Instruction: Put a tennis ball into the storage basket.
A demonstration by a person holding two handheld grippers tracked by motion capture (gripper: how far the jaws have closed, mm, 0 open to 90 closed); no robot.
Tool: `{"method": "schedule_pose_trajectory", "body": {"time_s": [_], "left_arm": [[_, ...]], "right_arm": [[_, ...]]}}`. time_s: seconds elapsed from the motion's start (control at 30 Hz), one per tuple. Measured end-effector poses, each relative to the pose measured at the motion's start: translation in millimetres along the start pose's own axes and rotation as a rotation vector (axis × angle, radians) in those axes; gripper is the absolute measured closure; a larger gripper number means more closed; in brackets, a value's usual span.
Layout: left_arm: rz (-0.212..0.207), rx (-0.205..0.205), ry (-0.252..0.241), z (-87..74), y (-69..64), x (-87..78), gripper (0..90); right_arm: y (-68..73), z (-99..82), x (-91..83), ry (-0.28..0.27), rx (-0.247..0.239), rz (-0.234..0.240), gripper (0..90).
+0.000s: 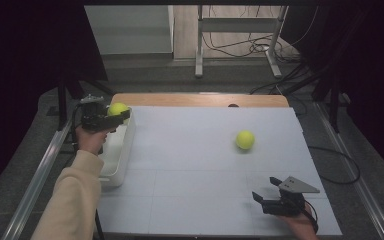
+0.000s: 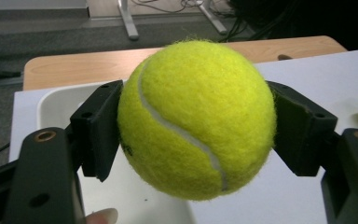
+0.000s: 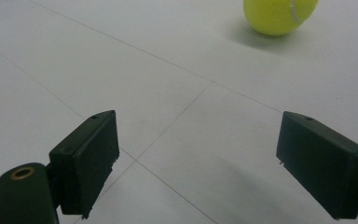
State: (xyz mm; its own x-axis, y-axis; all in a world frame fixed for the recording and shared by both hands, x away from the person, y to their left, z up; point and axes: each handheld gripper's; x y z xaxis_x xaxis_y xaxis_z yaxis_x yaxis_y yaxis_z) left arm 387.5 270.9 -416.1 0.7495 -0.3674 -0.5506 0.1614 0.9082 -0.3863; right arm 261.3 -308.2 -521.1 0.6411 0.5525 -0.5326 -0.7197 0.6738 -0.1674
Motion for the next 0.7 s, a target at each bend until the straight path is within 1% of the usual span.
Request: {"method": "schedule_pose_trajectory", "body": {"time_s": [0.2,0.3,0.33,0.47,0.57,0.6,0.7], "left_arm": [[0.031,-0.017,0.024,0.1,7.6,4.8,26.2],[0.037,-0.018,0.031,0.1,10.2,6.5,26.2],[0.039,-0.026,0.035,-0.1,10.6,7.0,26.2],[0.051,-0.027,0.048,-0.6,13.5,9.3,26.2],[0.064,-0.023,0.064,-1.2,15.9,11.5,26.2],[0.07,-0.015,0.069,-1.4,16.9,12.2,26.1],[0.067,-0.023,0.082,-1.9,17.7,13.6,26.1]], "right_arm": [[0.0,-0.1,0.2,0.002,0.0,-0.001,13.6],[0.0,-0.1,0.1,0.002,-0.001,-0.001,13.7],[0.0,-0.1,0.1,0.002,-0.001,-0.001,13.6],[-0.2,-0.1,-0.1,0.005,-0.001,-0.003,13.7],[-0.2,-0.1,-0.2,0.004,-0.001,-0.003,13.7],[-0.2,-0.2,0.1,0.003,0.001,-0.003,13.7],[-0.5,-0.3,0.1,0.003,0.002,-0.003,13.7]]}}
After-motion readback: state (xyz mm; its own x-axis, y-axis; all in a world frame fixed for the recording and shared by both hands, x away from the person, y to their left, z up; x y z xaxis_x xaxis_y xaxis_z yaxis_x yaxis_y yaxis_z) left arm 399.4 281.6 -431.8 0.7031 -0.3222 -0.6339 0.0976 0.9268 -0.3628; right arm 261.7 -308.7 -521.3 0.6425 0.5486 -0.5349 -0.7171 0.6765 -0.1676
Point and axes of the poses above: each handheld gripper's, and its own axes: x roughly forward along the jaws, z roughly out of its top, y roughly to its left, and after that the axes turned 12 degrees about -x, right-handed
